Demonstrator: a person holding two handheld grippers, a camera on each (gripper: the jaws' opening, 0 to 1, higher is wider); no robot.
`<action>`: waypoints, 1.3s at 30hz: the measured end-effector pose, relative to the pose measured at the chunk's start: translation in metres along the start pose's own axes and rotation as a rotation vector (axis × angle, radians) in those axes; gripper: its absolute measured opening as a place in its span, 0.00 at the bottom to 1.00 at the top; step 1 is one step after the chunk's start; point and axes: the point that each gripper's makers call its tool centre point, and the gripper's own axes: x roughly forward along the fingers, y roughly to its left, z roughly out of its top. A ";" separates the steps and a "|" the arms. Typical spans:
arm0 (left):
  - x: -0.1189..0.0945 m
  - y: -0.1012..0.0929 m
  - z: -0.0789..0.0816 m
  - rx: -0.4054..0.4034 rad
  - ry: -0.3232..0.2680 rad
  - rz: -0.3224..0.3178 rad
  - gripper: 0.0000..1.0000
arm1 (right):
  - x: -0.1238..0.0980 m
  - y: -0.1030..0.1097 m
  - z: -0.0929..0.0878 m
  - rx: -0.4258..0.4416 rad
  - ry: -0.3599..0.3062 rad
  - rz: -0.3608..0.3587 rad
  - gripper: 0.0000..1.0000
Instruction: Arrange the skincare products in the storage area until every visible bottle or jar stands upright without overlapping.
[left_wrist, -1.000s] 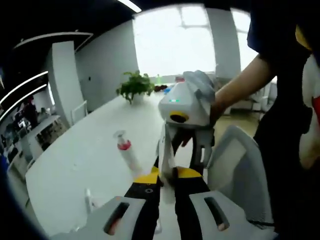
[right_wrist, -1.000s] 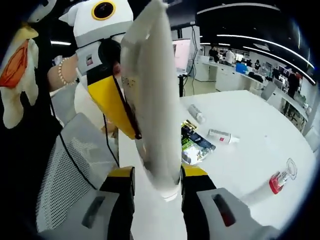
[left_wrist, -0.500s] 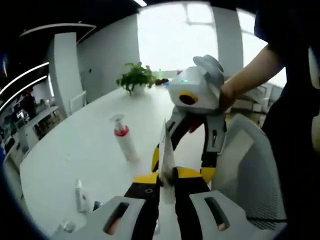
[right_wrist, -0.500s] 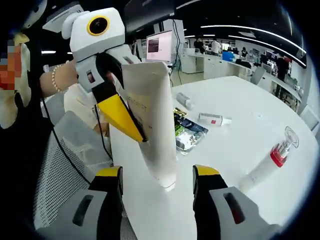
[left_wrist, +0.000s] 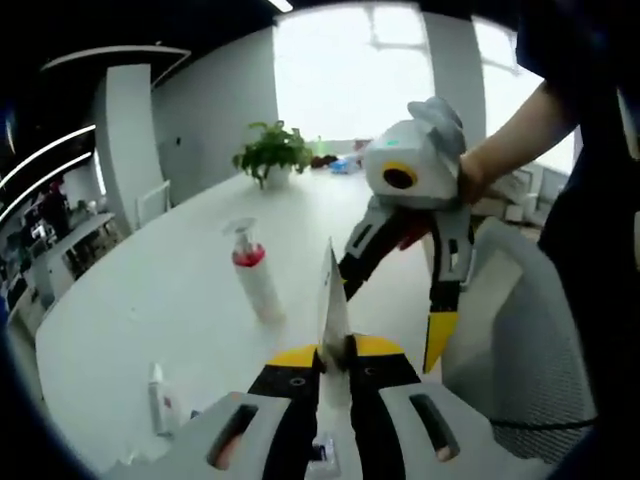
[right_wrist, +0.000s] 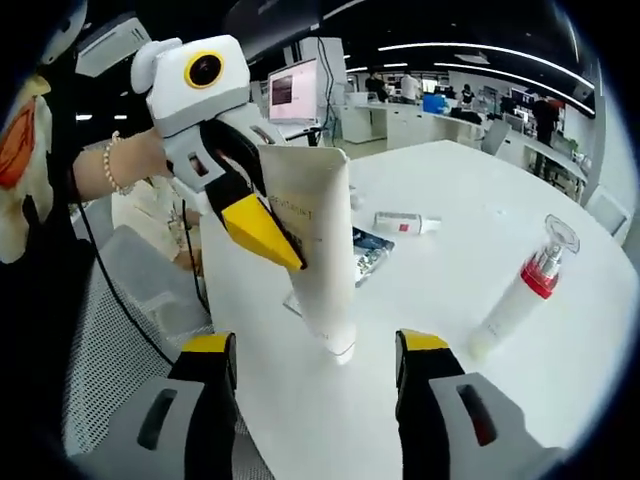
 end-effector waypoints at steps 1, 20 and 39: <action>0.003 0.004 0.000 0.002 0.001 -0.001 0.11 | -0.001 -0.002 -0.002 0.006 0.000 -0.009 0.70; 0.045 0.044 0.004 0.083 -0.059 -0.053 0.11 | -0.013 -0.022 -0.025 0.109 0.009 -0.101 0.79; 0.060 0.094 0.012 0.084 -0.165 -0.088 0.12 | -0.020 -0.023 -0.044 0.154 0.049 -0.127 0.79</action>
